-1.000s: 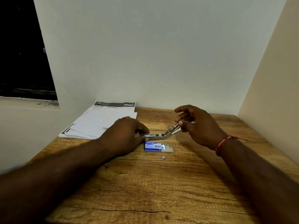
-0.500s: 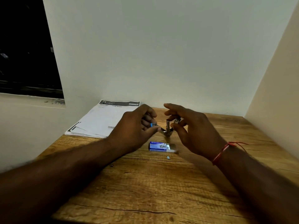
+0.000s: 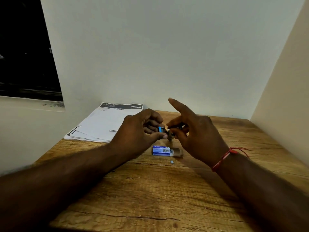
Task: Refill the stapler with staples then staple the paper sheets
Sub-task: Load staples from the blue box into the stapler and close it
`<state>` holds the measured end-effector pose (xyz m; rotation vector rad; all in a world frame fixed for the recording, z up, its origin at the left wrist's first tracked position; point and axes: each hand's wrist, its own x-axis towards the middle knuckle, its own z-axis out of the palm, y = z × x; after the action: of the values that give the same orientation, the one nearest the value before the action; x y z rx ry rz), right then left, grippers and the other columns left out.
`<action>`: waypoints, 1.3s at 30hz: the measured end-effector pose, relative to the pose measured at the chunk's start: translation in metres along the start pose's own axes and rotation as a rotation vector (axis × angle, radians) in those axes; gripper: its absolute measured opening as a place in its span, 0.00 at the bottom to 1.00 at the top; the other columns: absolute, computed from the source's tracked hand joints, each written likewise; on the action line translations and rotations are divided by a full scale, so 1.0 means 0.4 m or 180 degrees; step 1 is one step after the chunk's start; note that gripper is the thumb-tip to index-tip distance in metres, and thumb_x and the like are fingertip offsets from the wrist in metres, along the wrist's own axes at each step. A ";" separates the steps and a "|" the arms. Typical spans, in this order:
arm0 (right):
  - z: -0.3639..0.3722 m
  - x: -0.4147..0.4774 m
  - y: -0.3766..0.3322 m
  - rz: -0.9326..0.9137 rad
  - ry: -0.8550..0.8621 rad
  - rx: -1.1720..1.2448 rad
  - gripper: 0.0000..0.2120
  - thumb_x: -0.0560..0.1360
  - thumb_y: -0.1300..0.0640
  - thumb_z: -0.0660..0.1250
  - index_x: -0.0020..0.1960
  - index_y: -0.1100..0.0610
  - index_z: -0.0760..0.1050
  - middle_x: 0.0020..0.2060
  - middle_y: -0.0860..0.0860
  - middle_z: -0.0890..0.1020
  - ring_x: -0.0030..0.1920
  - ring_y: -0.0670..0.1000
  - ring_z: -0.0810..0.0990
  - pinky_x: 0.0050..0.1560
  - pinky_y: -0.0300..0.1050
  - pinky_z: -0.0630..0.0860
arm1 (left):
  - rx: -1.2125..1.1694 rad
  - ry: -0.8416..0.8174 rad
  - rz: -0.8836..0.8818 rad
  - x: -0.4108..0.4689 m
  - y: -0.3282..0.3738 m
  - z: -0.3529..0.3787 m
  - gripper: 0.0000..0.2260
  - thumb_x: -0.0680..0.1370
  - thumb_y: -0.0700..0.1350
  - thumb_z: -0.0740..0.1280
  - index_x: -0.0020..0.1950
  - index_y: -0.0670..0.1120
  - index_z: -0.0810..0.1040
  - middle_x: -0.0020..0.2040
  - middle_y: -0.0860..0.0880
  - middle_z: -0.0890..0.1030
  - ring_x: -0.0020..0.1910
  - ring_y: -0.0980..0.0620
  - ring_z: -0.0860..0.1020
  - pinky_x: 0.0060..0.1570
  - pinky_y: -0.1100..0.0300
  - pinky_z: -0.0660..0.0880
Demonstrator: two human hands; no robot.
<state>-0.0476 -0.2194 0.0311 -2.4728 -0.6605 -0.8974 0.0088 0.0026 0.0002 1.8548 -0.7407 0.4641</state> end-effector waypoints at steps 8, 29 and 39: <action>0.006 -0.003 -0.028 -0.0161 0.0007 -0.0112 0.53 0.78 0.64 0.78 0.89 0.38 0.50 0.53 0.40 0.91 0.49 0.42 0.88 0.52 0.42 0.87 | 0.0311 0.0002 0.0284 -0.008 0.005 0.001 0.19 0.73 0.46 0.89 0.56 0.60 0.84 0.48 0.57 0.91 0.48 0.59 0.90 0.53 0.64 0.88; 0.013 -0.006 -0.041 -0.0349 0.0070 -0.0345 0.49 0.78 0.65 0.78 0.90 0.53 0.53 0.55 0.48 0.92 0.46 0.49 0.90 0.48 0.48 0.88 | 0.0714 0.0037 0.0480 -0.012 0.010 0.007 0.15 0.77 0.46 0.86 0.63 0.51 0.92 0.50 0.57 0.92 0.50 0.61 0.89 0.54 0.74 0.81; 0.012 -0.001 -0.025 -0.0456 0.0078 -0.0547 0.45 0.80 0.62 0.77 0.89 0.50 0.56 0.55 0.52 0.92 0.48 0.53 0.90 0.49 0.52 0.89 | 0.0608 -0.0010 0.0281 -0.003 -0.010 0.011 0.16 0.77 0.45 0.86 0.64 0.52 0.91 0.51 0.58 0.91 0.51 0.62 0.89 0.55 0.70 0.85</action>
<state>-0.0512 -0.2091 0.0296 -2.5858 -0.7906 -1.0775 0.0106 -0.0001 -0.0052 2.0057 -0.8061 0.6066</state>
